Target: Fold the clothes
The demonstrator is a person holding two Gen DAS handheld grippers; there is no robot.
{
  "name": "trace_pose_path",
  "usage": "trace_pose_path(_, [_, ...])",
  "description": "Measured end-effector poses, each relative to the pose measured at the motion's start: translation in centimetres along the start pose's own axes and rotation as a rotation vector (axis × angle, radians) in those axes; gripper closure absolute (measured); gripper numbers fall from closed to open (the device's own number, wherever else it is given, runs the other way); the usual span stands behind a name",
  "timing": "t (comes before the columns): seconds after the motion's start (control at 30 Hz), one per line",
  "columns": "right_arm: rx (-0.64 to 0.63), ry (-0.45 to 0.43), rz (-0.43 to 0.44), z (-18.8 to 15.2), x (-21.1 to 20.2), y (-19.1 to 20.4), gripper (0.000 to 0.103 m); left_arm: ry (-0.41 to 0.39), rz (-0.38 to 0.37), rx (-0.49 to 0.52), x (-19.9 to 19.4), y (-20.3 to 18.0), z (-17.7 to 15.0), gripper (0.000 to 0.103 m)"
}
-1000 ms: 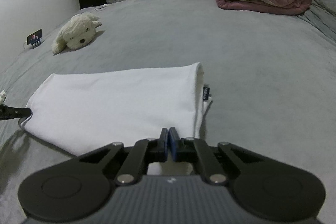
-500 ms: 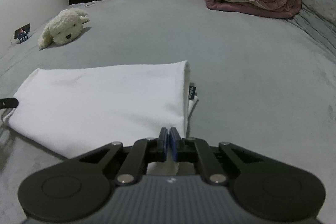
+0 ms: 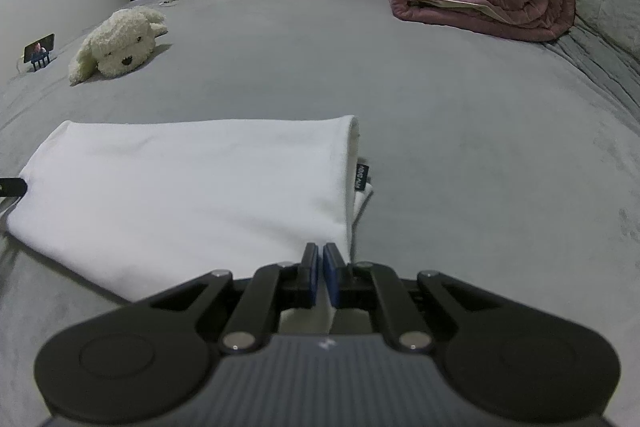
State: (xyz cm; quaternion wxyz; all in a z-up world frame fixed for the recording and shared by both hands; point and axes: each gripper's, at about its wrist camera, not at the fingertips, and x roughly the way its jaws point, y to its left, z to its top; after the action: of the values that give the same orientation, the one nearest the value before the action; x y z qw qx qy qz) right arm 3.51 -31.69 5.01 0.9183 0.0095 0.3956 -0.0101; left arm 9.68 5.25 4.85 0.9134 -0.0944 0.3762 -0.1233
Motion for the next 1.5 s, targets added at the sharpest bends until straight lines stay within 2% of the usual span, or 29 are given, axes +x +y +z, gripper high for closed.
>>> trace_pose_path(0.1, [0.004,-0.003,-0.012,0.1,-0.4,0.1,0.099,-0.044,-0.019,0.031,-0.7,-0.7,0.2,0.092])
trace_pose_path(0.17, [-0.004,-0.012,-0.05,0.2,-0.7,0.3,0.085,-0.025,-0.017,0.03,-0.2,-0.7,0.1,0.092])
trace_pose_path(0.23, [-0.003,-0.013,-0.07,0.1,-0.7,0.2,0.08,-0.005,-0.011,0.024,0.3,-0.6,0.0,0.092])
trace_pose_path(0.33, [0.016,-0.008,-0.07,0.2,-0.5,-0.1,0.08,0.017,-0.005,-0.003,0.9,-0.2,-0.1,0.092])
trace_pose_path(0.43, [0.004,-0.003,-0.076,0.1,-0.4,0.0,0.08,0.031,-0.029,-0.08,0.7,0.6,0.1,0.092])
trace_pose_path(0.53, [0.014,0.002,-0.079,0.1,-0.4,-0.1,0.075,0.035,-0.04,-0.125,0.7,1.4,0.4,0.092])
trace_pose_path(0.7, [0.04,0.005,-0.085,0.1,-0.6,-0.3,0.072,0.015,0.002,-0.053,0.3,0.3,0.4,0.092])
trace_pose_path(1.03, [0.115,0.024,-0.086,0.0,-0.5,-1.4,0.061,0.027,0.024,-0.074,0.5,0.7,0.3,0.093])
trace_pose_path(1.2, [0.141,0.023,-0.084,0.0,-0.8,-1.6,0.061,0.003,0.051,-0.053,0.1,0.6,0.5,0.093])
trace_pose_path(1.33, [0.178,0.031,-0.071,0.0,-0.7,-2.1,0.06,0.014,0.045,-0.09,0.2,1.3,0.7,0.093])
trace_pose_path(1.43, [0.207,0.034,-0.064,-0.1,-0.8,-2.5,0.06,0.0,0.096,-0.079,-0.1,1.4,0.9,0.093])
trace_pose_path(1.5, [0.18,0.03,-0.079,-0.1,-0.8,-2.1,0.059,-0.006,0.126,-0.078,-0.2,1.7,1.0,0.093])
